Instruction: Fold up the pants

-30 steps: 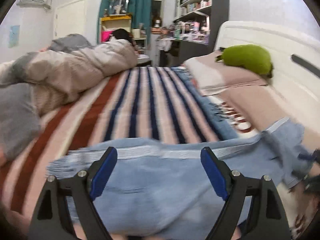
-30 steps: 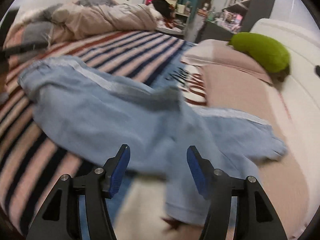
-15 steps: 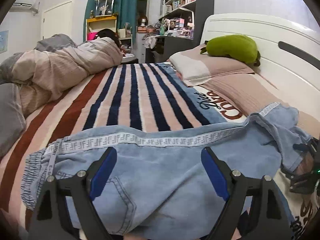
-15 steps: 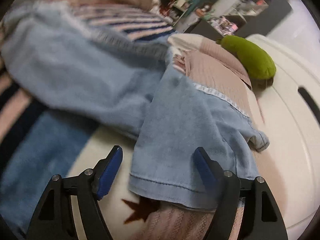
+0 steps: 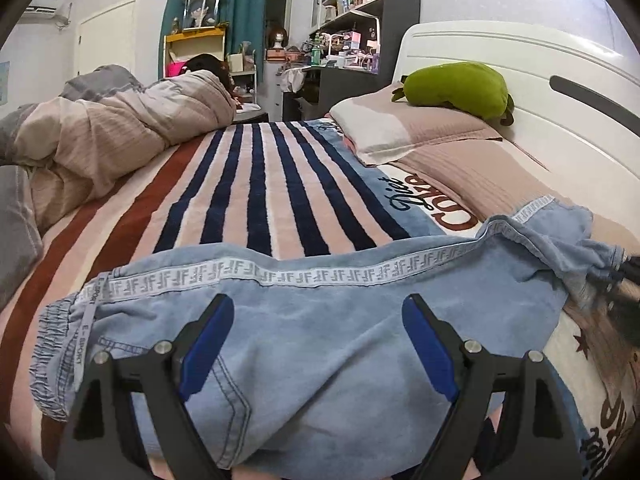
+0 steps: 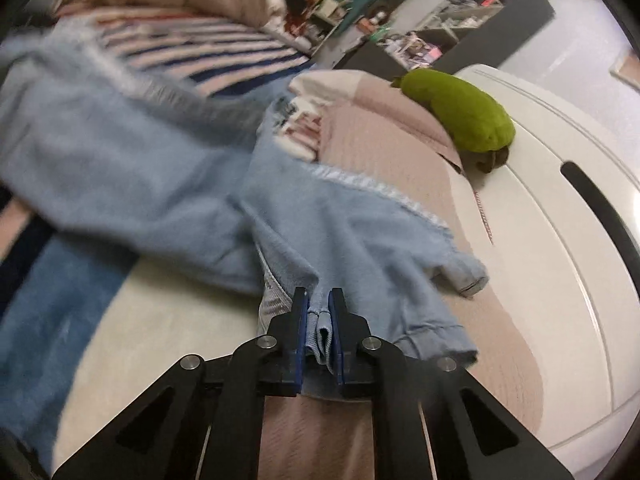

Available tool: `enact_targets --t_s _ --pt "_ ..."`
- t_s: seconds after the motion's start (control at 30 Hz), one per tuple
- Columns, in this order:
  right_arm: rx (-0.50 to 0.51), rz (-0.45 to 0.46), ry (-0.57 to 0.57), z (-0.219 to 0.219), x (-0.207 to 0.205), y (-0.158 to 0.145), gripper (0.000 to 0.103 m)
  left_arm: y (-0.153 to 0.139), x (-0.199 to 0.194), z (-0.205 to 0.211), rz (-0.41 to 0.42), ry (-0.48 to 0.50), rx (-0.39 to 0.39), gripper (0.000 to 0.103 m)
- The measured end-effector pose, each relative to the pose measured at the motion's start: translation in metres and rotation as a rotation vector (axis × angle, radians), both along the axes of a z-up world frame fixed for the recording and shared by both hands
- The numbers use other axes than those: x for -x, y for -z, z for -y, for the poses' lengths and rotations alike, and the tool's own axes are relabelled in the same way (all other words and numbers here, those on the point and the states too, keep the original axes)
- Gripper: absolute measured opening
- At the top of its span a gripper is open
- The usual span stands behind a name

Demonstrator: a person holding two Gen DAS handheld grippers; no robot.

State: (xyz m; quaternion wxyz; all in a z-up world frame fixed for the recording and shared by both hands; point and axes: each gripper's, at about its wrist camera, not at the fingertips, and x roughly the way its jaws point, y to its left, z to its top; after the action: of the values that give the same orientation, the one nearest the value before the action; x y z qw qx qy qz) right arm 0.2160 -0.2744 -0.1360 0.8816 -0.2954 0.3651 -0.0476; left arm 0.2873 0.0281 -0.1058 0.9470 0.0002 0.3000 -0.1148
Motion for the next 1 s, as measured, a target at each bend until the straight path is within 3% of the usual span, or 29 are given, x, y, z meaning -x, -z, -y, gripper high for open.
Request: enact_targets --t_s 0.23,0.47,0.53,0.6,0.63,0.7,0.83,0.87,0.93,1.0 --pt "-0.024 0.117 0.018 0.028 -0.043 -0.071 0.004 0.003 -0.003 -0.003 -0.007 -0.017 0.013 0.084" --pt "-0.022 0.084 0.04 0.06 -0.107 -0.087 0.004 0.011 -0.007 -0.004 -0.025 -0.034 0.007 0.084" --pt "-0.002 0.079 0.057 0.067 -0.123 -0.079 0.011 0.013 -0.009 -0.003 -0.027 -0.045 -0.006 0.084" --pt "0.031 0.095 0.09 0.074 -0.133 -0.073 0.038 0.016 -0.011 -0.004 -0.031 -0.053 -0.018 0.084" --pt "0.048 0.104 0.103 0.077 -0.136 -0.07 0.043 0.017 -0.012 -0.004 -0.035 -0.055 -0.022 0.084" --pt "0.065 0.136 0.129 0.085 -0.136 -0.069 0.044 0.019 -0.014 -0.004 -0.042 -0.059 -0.023 0.084" --pt "-0.121 0.199 0.027 0.081 -0.1 -0.089 0.046 0.02 -0.014 -0.004 -0.042 -0.06 -0.023 0.084" --pt "-0.161 0.178 0.007 0.079 -0.094 -0.09 0.046 0.019 -0.013 -0.003 -0.04 -0.058 -0.023 0.084" --pt "-0.276 0.045 -0.056 0.072 -0.085 -0.083 0.043 0.018 -0.013 -0.003 -0.038 -0.055 -0.016 0.084" --pt "-0.319 -0.045 -0.076 0.065 -0.081 -0.071 0.04 0.017 -0.012 -0.003 -0.037 -0.052 -0.009 0.084"
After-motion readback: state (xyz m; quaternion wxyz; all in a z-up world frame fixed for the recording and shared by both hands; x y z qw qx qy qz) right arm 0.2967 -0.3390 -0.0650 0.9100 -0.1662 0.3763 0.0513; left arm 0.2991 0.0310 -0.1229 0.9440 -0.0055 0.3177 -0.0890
